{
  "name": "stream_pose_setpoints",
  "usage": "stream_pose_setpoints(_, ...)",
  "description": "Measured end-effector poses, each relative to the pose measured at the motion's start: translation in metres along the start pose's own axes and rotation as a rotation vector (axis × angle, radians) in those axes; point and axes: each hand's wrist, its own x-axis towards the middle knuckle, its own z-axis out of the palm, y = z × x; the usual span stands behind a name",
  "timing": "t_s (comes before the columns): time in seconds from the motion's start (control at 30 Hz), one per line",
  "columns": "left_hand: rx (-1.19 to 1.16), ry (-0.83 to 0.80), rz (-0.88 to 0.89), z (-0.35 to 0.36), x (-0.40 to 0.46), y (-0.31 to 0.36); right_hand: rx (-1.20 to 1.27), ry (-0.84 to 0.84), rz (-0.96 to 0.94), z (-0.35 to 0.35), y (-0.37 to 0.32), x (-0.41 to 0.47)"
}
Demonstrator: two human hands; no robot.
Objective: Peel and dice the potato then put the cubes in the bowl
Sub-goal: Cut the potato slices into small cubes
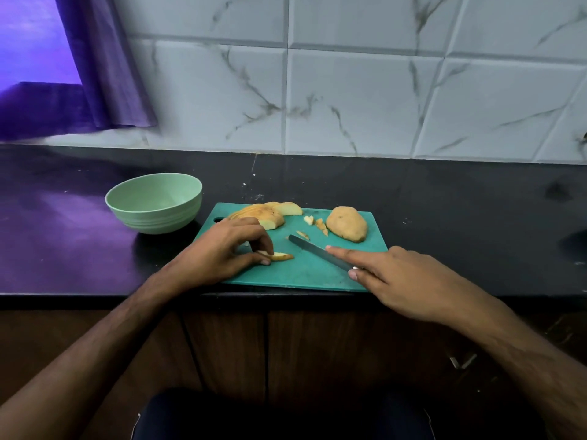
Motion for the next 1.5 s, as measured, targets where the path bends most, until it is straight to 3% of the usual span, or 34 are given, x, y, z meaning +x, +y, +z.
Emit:
stream_pose_setpoints(0.13, -0.007, 0.038, -0.056, 0.005, 0.013, 0.003, -0.005, 0.058, 0.069, 0.002, 0.001, 0.003)
stream_pose_setpoints(0.3, 0.022, -0.015, -0.027, 0.011, 0.026, 0.007, 0.116, 0.067, 0.033, -0.002, -0.002, -0.001)
stream_pose_setpoints(0.53, 0.008, -0.037, -0.003, 0.008, 0.012, -0.002, 0.085, 0.133, 0.049, -0.007, -0.008, -0.013)
stream_pose_setpoints(0.73, 0.025, -0.061, -0.009, 0.007, 0.013, 0.000, 0.035, 0.036, 0.061, 0.004, -0.019, -0.014)
stream_pose_setpoints(1.1, -0.001, -0.060, -0.030, 0.007, 0.015, 0.002, 0.025, 0.004, 0.068, 0.006, -0.026, -0.019)
stream_pose_setpoints(1.33, -0.003, -0.052, -0.023, 0.008, 0.013, 0.002, -0.088, 0.086, 0.083, 0.022, -0.039, -0.006)
stream_pose_setpoints(1.5, 0.006, -0.037, -0.030, 0.009, 0.012, 0.004, -0.013, 0.136, 0.100, 0.010, -0.031, -0.006)
